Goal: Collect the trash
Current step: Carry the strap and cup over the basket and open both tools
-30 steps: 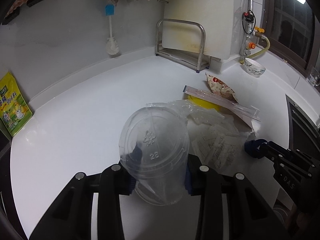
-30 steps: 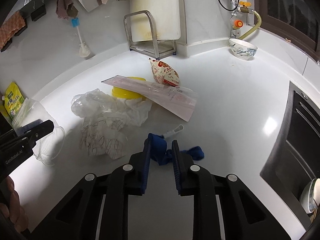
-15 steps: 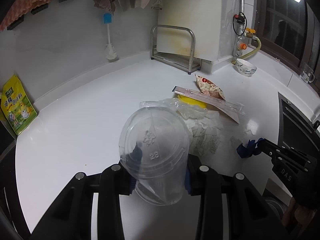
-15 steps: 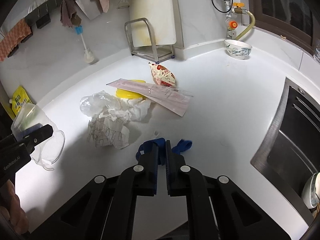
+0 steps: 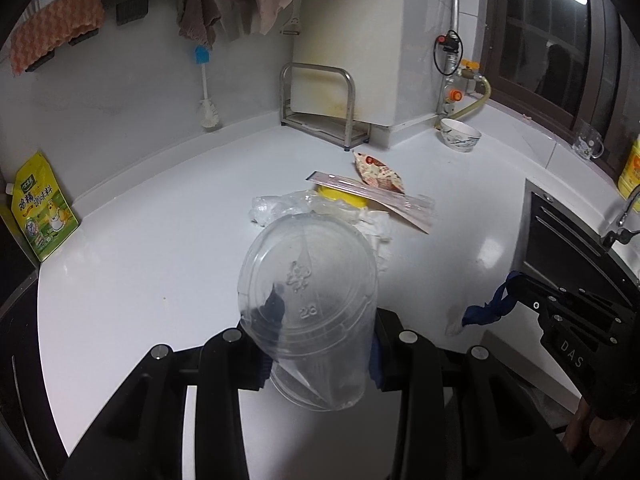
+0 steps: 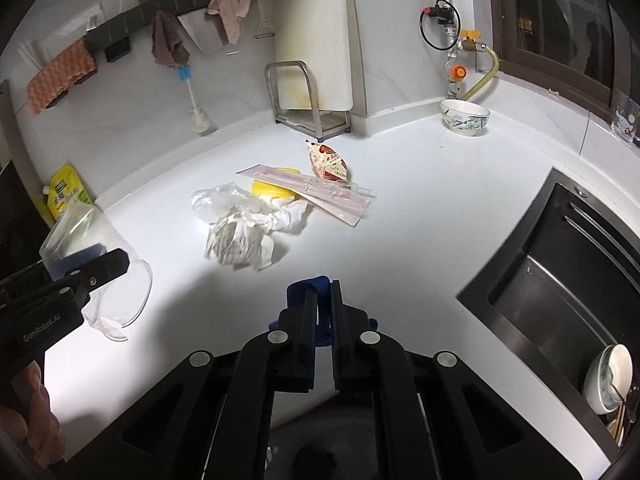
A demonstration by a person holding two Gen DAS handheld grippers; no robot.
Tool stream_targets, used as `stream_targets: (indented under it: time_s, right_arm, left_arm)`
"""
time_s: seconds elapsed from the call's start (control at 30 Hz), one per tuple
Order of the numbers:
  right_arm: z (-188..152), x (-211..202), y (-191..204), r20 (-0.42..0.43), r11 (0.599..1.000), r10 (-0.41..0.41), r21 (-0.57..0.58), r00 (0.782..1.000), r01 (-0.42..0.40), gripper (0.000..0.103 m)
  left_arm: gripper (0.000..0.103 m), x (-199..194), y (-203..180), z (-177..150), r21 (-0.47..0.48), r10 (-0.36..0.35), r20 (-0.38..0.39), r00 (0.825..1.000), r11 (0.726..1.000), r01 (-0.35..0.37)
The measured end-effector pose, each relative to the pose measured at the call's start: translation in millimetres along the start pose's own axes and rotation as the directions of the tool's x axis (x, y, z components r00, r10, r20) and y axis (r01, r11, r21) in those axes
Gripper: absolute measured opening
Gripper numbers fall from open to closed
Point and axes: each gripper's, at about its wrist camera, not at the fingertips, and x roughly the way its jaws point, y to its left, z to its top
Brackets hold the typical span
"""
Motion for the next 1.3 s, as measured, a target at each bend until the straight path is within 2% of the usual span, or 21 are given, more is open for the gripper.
stream_targets:
  time_s: [0.4,0.67,1.07,1.3]
  right_arm:
    - [-42,-64,-8,-0.010,0.999,0.043,-0.024,0.999,-0.044,0.006]
    - [-76,-86,-23,-0.051,0.997,0.067,-0.033,0.996,-0.069,0.006]
    - [-120,-83,-49,-0.153,0.997,0.079,-0.010,0.985,-0.082,0.006]
    - [-132,-72,-60,-0.213,0.995,0.102,0.019,0.972,-0.100,0.006]
  left_arm:
    - [0.036,-54,-47,-39,0.017,-0.032,-0.019,0.999,0.999,0.032]
    - [0.036,-72,-75,-69,0.018,-0.029,-0.050,0.998,0.999,0.030]
    - [0.036,-65,-103,-109,-0.001,-0.029,-0.135,0.990,1.000,0.029]
    - [0.037,-49,-112,-121,-0.011,-0.049,-0.206,0.977,0.999,0.048]
